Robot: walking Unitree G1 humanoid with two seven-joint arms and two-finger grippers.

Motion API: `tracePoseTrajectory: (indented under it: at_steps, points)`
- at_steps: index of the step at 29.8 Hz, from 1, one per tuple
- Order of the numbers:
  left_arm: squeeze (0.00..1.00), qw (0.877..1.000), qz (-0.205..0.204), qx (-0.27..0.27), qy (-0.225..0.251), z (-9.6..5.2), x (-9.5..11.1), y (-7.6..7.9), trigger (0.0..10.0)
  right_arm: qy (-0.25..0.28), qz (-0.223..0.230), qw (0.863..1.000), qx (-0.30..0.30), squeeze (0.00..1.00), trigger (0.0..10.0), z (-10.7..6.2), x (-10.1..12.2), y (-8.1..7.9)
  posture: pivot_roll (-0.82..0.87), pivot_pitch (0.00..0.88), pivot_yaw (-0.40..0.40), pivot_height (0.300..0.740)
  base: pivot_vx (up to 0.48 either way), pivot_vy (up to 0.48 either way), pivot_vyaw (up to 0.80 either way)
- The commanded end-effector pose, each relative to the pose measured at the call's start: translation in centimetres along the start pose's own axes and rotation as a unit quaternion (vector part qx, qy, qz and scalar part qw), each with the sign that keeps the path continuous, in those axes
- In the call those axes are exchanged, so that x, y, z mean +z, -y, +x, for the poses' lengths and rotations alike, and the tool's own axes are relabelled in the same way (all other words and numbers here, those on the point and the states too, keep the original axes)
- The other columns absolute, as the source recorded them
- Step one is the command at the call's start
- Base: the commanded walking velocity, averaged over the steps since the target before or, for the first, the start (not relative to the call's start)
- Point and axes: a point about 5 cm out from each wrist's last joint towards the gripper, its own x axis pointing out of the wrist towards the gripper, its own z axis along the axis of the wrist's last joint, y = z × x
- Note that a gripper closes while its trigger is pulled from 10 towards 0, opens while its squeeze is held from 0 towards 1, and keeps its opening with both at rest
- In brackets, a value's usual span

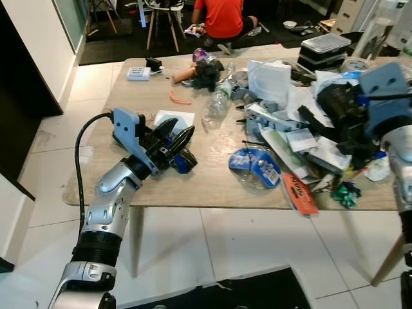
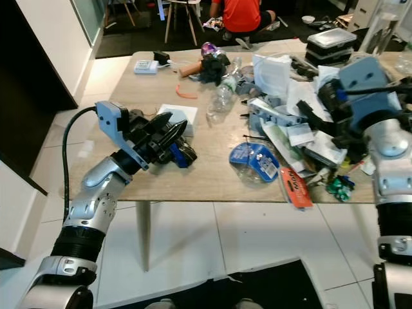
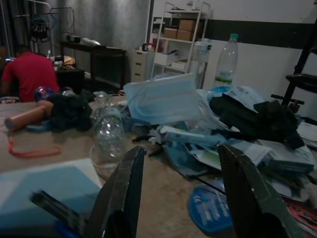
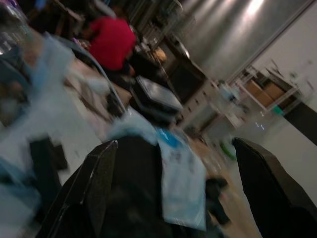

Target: Picking trash to rubbish bin

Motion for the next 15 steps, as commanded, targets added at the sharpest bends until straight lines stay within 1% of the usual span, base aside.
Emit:
tracePoseTrajectory:
  at_steps: [1,4,8,11,12,13,15]
  points:
    - [0.0,1.0,-0.012,-0.001,-0.012,-0.4,-0.7,0.4,10.0,-0.038,-0.007,0.999,-0.008,0.0,10.0,-0.4,-1.3,-0.2,-0.04,0.111,0.033,0.74,0.0,-0.458,0.0]
    - [0.0,1.0,-0.017,-0.005,-0.014,-0.4,-0.7,0.6,10.0,-0.062,-0.007,0.998,-0.021,0.0,10.0,-0.6,-1.8,0.2,-0.04,0.111,0.034,0.74,0.0,-0.458,0.0]
    - [0.0,1.0,-0.019,-0.007,-0.015,-0.3,-0.8,0.8,10.0,-0.067,-0.008,0.998,-0.02,0.0,10.0,-0.7,-1.8,0.2,-0.04,0.111,0.034,0.74,0.0,-0.446,0.0]
    - [0.0,1.0,-0.02,-0.008,-0.015,-0.2,-0.8,0.9,10.0,-0.063,-0.001,0.998,-0.01,0.0,10.0,-0.7,-1.8,-0.3,-0.04,0.111,0.034,0.74,0.0,-0.4,0.0]
    - [0.0,1.0,-0.02,-0.008,-0.015,-0.1,-0.8,1.0,10.0,-0.056,0.006,0.998,-0.003,0.0,10.0,-0.7,-1.7,-0.6,-0.04,0.111,0.034,0.74,0.0,-0.292,0.0]
    - [0.0,1.0,-0.025,-0.004,-0.015,0.1,-0.8,1.1,10.0,-0.041,0.021,0.999,0.011,0.0,10.0,-0.6,-1.1,-1.4,-0.04,0.111,0.034,0.74,0.0,0.0,0.0]
    - [0.0,1.0,-0.023,0.0,-0.017,0.1,-0.9,1.1,10.0,-0.036,0.027,0.999,0.016,0.0,10.0,-0.6,-0.9,-1.7,-0.04,0.111,0.034,0.74,0.0,0.0,0.0]
